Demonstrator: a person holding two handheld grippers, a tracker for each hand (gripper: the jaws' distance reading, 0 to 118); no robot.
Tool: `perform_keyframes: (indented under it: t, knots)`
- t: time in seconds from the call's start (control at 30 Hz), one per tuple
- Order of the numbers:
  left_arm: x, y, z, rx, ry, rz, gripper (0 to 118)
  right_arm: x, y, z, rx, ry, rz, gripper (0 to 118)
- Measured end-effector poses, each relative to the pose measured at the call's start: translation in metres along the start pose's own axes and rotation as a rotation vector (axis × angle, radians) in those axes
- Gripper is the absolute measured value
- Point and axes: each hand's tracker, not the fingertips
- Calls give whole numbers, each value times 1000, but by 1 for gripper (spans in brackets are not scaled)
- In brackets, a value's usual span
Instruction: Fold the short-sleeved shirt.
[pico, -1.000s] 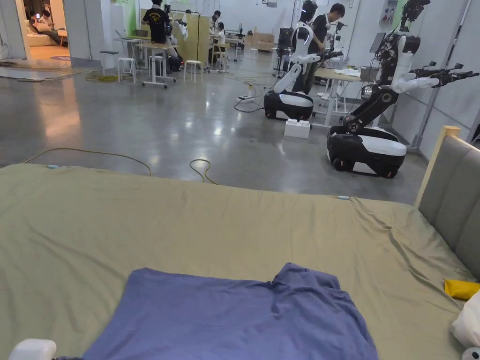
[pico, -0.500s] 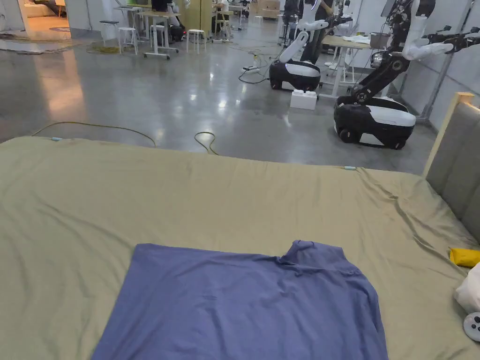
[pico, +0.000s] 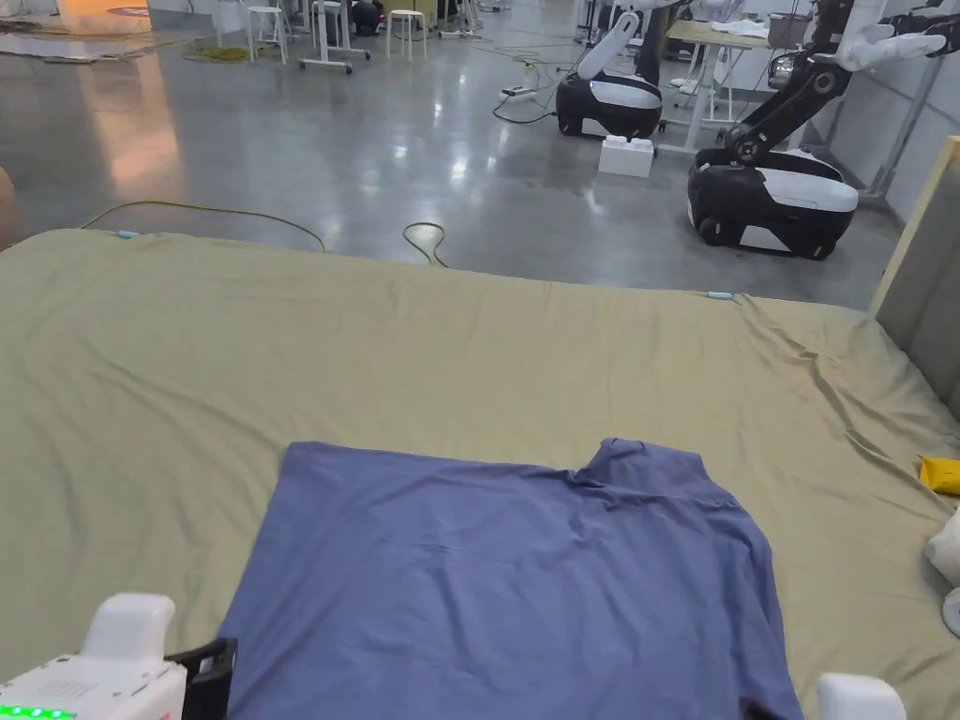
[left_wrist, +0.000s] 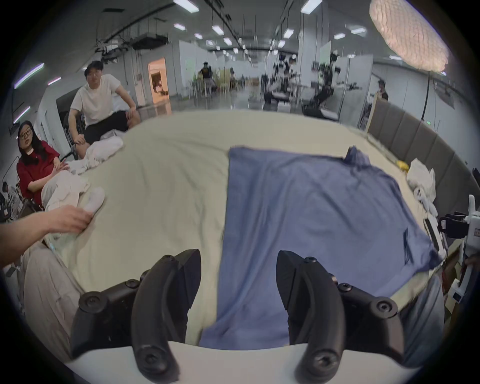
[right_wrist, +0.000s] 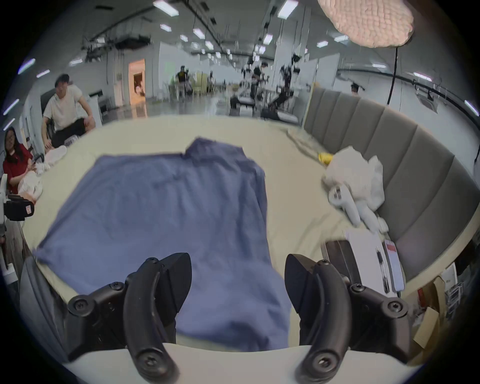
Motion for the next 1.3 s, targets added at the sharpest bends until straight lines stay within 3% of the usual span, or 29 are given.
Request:
perform_keyframes:
  t: [0.2, 0.3, 0.33, 0.37, 0.43, 0.47, 0.57, 0.73, 1.03, 1.17, 1.2, 1.23, 1.27, 1.3]
  knots:
    - [26, 36, 3, 193, -27, -10, 66, -20, 37, -5, 251, 32, -81, 79]
    - [40, 50, 12, 299, -25, -16, 64, -30, 50, 2, 379, 0, -93, 75]
    - [43, 53, 16, 330, -28, -20, 61, -32, 54, 4, 405, -7, -97, 68]
    - [48, 56, 18, 362, -12, -31, 44, -34, 58, 6, 439, -3, -100, 54]
    - [59, 61, 28, 413, 28, -57, 15, -36, 64, 9, 474, 6, -104, 11]
    - [61, 62, 31, 424, 12, -61, 11, -39, 66, 9, 487, -7, -108, 1]
    - [68, 67, 40, 458, 17, -64, 1, -40, 72, 14, 514, -14, -111, 0]
    - [62, 67, 46, 445, 3, -47, 0, -42, 74, 16, 525, -8, -100, 0]
    - [10, 10, 49, -34, -103, -33, 0, -36, 55, 9, 434, 5, -82, 0]
    - [-12, -25, 40, -256, -87, -1, 0, -37, 42, 0, 381, 11, -66, 0]
    - [-12, -30, 40, -281, -73, 2, 4, -37, 39, -2, 369, 15, -69, 0]
    - [-13, -34, 37, -321, -65, 9, 19, -38, 37, -3, 358, 16, -71, 0]
    - [-14, -39, 32, -358, -46, 25, 50, -39, 34, -5, 347, 16, -73, 0]
    - [-15, -44, 27, -377, -21, 42, 71, -39, 32, -6, 339, 19, -76, 0]
